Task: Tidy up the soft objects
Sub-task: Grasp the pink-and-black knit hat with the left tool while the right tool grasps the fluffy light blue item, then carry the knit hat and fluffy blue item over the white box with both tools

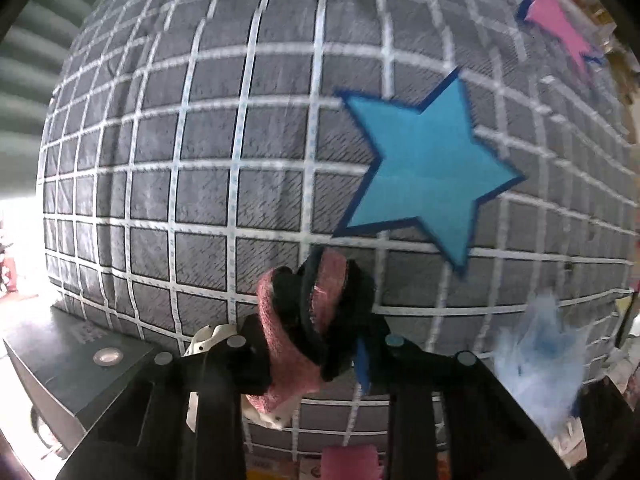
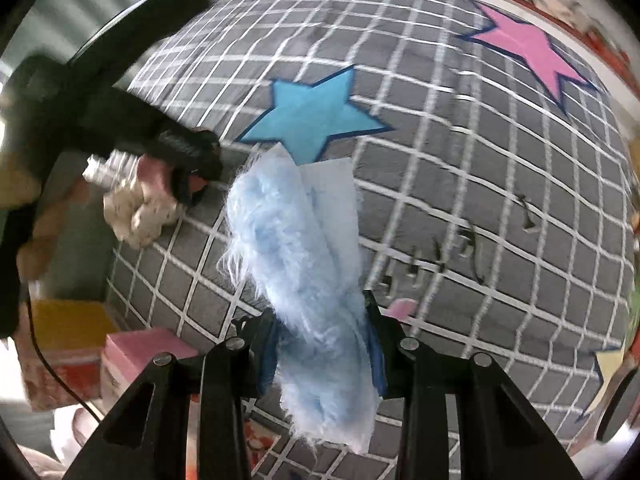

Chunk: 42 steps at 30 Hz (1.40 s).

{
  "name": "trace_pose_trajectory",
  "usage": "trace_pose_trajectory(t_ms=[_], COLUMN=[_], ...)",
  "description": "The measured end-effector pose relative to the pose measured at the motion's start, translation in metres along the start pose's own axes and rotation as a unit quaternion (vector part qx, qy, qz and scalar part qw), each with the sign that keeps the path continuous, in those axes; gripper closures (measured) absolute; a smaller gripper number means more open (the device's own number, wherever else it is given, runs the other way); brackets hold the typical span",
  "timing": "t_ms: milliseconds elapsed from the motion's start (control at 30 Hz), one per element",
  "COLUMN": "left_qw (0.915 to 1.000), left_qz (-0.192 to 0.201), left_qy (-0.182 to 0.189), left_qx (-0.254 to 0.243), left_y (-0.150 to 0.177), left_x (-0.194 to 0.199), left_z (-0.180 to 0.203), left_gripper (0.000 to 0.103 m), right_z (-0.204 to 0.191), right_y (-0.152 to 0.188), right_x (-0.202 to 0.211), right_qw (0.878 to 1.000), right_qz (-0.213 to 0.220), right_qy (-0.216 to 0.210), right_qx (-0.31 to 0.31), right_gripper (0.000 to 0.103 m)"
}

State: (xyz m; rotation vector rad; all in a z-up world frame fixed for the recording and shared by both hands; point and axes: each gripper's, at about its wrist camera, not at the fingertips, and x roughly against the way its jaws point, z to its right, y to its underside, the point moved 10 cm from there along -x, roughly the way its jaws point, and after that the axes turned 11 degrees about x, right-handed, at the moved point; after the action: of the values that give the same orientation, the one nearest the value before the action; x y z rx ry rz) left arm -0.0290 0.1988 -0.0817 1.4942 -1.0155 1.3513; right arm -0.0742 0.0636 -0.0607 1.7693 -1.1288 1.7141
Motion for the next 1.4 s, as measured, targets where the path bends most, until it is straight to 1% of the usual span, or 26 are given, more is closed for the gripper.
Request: trace_pose_trajectory(t_ms=[100, 200, 267, 367, 500, 567, 667, 800, 867, 1100, 1400], left_qw=[0.9993, 0.9979, 0.9967, 0.9953, 0.9934, 0.9922, 0.9912, 0.9893, 0.9884, 0.9857, 0.9816], left_qz=[0.034, 0.058, 0.072, 0.083, 0.093, 0.102, 0.111, 0.128, 0.134, 0.151, 0.163], left_qy=[0.015, 0.028, 0.029, 0.036, 0.051, 0.052, 0.055, 0.062, 0.067, 0.073, 0.066], left_qx=[-0.003, -0.012, -0.022, -0.035, -0.044, -0.048, -0.047, -0.030, -0.022, 0.019, 0.074], left_y=[-0.001, -0.001, 0.005, 0.017, 0.036, 0.045, 0.051, 0.055, 0.060, 0.080, 0.111], left_x=[0.026, 0.052, 0.066, 0.084, 0.104, 0.113, 0.123, 0.137, 0.143, 0.162, 0.166], left_z=[0.005, 0.008, 0.012, 0.014, 0.004, 0.003, -0.012, -0.038, -0.049, -0.113, -0.191], left_gripper=[0.070, 0.070, 0.070, 0.070, 0.070, 0.070, 0.070, 0.070, 0.070, 0.070, 0.070], right_z=[0.009, 0.016, 0.010, 0.003, -0.009, -0.014, -0.023, -0.044, -0.059, -0.121, -0.194], right_y=[0.000, -0.002, -0.001, -0.005, -0.007, -0.009, -0.012, -0.017, -0.022, -0.037, -0.053], right_x=[0.014, 0.033, 0.041, 0.054, 0.069, 0.071, 0.078, 0.089, 0.093, 0.101, 0.107], right_qw=[1.000, 1.000, 0.999, 0.999, 1.000, 0.999, 0.999, 1.000, 0.999, 0.998, 0.991], right_qz=[0.003, 0.007, 0.008, 0.012, 0.018, 0.021, 0.024, 0.030, 0.033, 0.038, 0.039], right_qy=[-0.004, -0.003, -0.004, -0.005, -0.003, -0.002, 0.003, 0.005, 0.003, 0.000, 0.004], right_qx=[-0.022, -0.028, -0.031, -0.033, -0.025, -0.026, -0.021, -0.005, 0.005, 0.060, 0.128], right_gripper=[0.065, 0.065, 0.065, 0.065, 0.065, 0.065, 0.065, 0.065, 0.065, 0.065, 0.065])
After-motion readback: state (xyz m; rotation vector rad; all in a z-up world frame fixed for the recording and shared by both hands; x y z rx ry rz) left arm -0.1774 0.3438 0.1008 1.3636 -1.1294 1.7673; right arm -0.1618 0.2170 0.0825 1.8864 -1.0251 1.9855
